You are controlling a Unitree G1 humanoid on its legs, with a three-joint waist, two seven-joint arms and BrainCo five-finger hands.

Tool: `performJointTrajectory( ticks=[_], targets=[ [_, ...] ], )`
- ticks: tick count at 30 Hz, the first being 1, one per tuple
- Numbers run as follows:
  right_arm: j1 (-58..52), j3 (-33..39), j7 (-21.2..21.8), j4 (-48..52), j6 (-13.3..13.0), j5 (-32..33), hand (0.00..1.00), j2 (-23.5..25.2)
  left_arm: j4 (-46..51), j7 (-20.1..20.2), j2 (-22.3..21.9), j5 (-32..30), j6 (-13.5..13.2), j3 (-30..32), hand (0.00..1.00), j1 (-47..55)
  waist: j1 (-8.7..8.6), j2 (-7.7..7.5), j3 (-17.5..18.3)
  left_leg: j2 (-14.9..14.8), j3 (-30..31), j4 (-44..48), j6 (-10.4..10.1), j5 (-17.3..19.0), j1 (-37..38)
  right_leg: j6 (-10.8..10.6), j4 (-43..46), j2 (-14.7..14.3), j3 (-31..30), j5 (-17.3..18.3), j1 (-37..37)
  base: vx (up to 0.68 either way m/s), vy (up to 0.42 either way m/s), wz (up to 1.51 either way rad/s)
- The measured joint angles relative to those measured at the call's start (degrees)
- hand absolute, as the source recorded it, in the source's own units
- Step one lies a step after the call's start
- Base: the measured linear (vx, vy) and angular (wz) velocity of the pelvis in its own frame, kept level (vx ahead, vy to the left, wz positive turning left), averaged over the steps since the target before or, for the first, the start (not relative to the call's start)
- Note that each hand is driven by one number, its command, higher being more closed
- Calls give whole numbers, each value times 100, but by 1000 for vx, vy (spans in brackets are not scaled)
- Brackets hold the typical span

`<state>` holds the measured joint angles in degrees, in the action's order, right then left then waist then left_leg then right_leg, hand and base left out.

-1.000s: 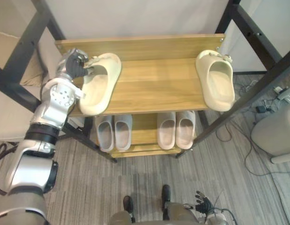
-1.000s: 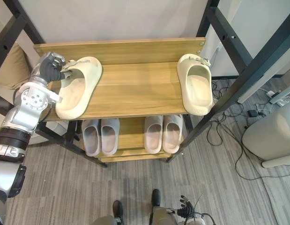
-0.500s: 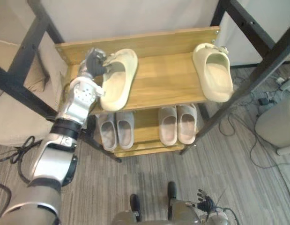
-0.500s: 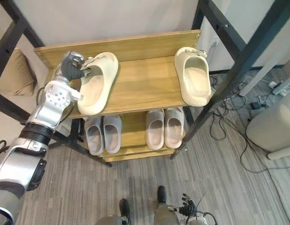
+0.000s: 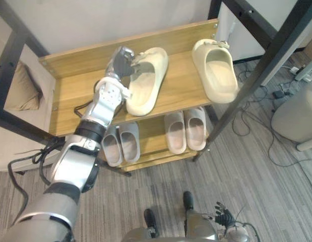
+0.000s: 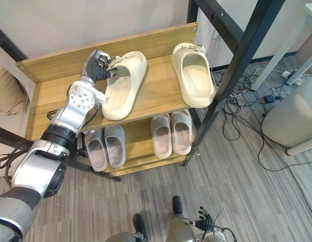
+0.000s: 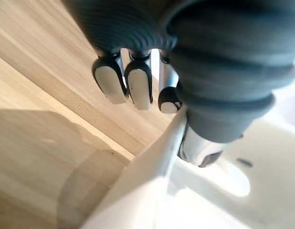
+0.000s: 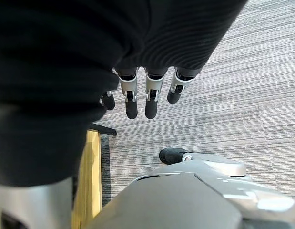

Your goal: Organize the slippers on the shoe rack

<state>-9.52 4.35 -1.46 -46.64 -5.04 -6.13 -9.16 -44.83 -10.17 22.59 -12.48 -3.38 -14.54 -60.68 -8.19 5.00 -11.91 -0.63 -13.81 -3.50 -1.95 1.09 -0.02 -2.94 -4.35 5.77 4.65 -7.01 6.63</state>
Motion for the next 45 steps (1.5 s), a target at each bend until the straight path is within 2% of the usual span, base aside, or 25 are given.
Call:
performJointTrajectory(
  ticks=[2,3,7,19,24,32,45],
  targets=[
    [1,11,-73,-1,7,1,0,4,-125,-82,-5,24,4,9,100,-85,6,5,-1,0,-69,-17,0,0,-3,-2,-8,-6,-57,-1,39,-6,-2,-15],
    [0,14,-97,0,9,2,0,4,-143,-85,-62,25,19,43,0,-114,9,6,-1,-17,-73,-18,1,1,-12,-13,-9,4,-98,-9,57,-4,-3,-10],
    [8,29,-137,25,12,3,0,7,-143,-96,-215,27,24,219,0,-263,27,8,1,16,-71,7,21,-12,-185,-54,5,37,-135,-64,222,-2,-1,-1],
    [-25,66,-194,57,31,164,0,24,-192,-206,-874,40,95,233,0,-520,73,-1,-5,25,-14,30,26,-11,-241,-74,13,61,-78,-82,237,5,1,1],
    [-27,65,-193,56,31,166,0,24,-192,-206,-1006,136,114,228,0,-548,74,-1,-5,25,34,35,27,-12,-242,-74,13,65,-28,-82,213,12,4,4],
    [7,47,-193,-50,32,173,0,23,-176,-219,-1048,257,124,145,0,-547,55,-12,-12,46,222,44,56,-50,-158,-65,1,92,159,-64,26,-3,4,12],
    [248,-64,-194,-410,115,157,0,-23,577,-253,-743,403,86,105,0,164,50,-38,-11,44,536,-154,42,-209,43,-14,-69,81,514,-29,-276,1,-4,12]
  ],
)
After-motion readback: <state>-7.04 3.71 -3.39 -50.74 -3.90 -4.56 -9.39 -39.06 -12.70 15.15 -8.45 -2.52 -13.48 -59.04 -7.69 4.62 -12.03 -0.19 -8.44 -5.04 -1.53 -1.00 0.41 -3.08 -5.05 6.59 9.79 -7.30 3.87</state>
